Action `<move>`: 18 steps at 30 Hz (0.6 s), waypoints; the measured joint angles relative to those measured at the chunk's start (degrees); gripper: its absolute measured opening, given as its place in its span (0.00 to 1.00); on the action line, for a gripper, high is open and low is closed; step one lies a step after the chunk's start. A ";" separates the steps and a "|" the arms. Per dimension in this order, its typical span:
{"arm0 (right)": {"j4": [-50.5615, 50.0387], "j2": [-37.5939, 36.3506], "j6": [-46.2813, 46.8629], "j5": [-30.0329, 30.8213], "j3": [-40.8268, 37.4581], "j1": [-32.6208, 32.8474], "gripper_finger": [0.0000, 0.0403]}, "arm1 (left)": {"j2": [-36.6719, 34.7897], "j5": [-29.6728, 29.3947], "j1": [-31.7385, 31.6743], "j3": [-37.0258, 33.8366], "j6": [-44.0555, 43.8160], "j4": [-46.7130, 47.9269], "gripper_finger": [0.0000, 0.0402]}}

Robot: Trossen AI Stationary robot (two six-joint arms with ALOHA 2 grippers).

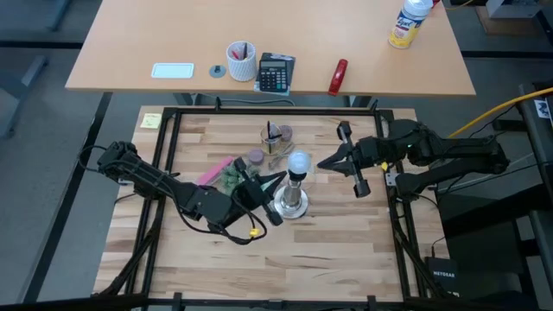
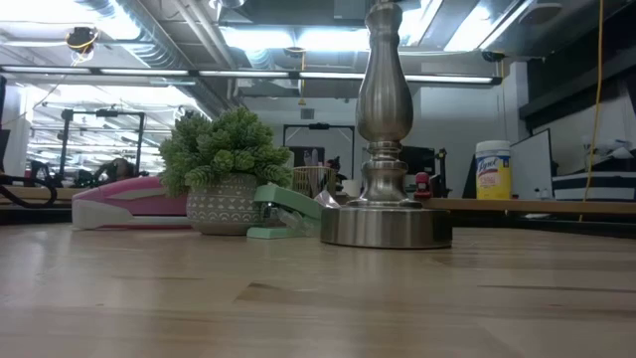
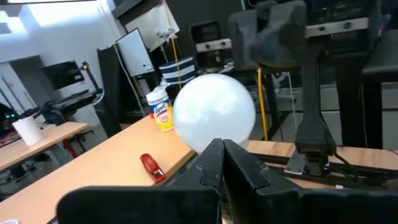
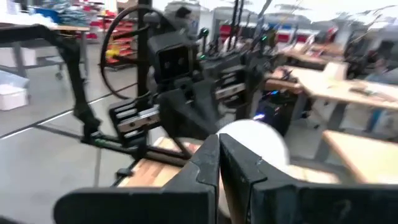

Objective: Screw lightbulb
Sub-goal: Insert the lightbulb into the lamp

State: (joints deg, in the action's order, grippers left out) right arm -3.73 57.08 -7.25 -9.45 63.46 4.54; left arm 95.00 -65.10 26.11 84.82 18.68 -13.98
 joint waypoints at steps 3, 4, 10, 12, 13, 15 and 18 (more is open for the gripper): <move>1.15 -0.69 -2.12 3.77 0.00 0.00 0.04 | 0.00 1.40 0.53 0.00 2.75 -0.17 0.00; 1.24 -0.70 -2.70 5.22 0.00 0.00 0.04 | 0.00 2.71 0.61 0.00 3.18 -0.15 0.00; 0.87 1.36 -5.44 12.61 0.00 -0.02 0.04 | 0.00 6.73 0.39 0.00 3.98 -0.15 0.00; 0.96 2.14 -5.91 12.94 0.00 -0.07 0.04 | 0.00 7.31 -0.04 0.00 3.91 -0.17 0.00; 0.98 2.45 -6.13 12.94 0.02 -0.07 0.04 | 0.00 7.36 -0.29 0.00 3.80 -0.17 0.00; 1.15 3.14 -6.25 12.94 0.02 -0.07 0.04 | 0.00 7.36 -0.84 0.00 3.42 -0.15 0.00; 1.09 3.82 -6.25 12.94 0.02 -0.04 0.04 | 0.00 7.39 -1.69 0.00 2.67 -0.12 0.00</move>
State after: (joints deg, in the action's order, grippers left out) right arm -2.63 60.90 -13.50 3.49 63.48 4.49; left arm 95.00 -57.71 24.42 84.82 21.35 -14.10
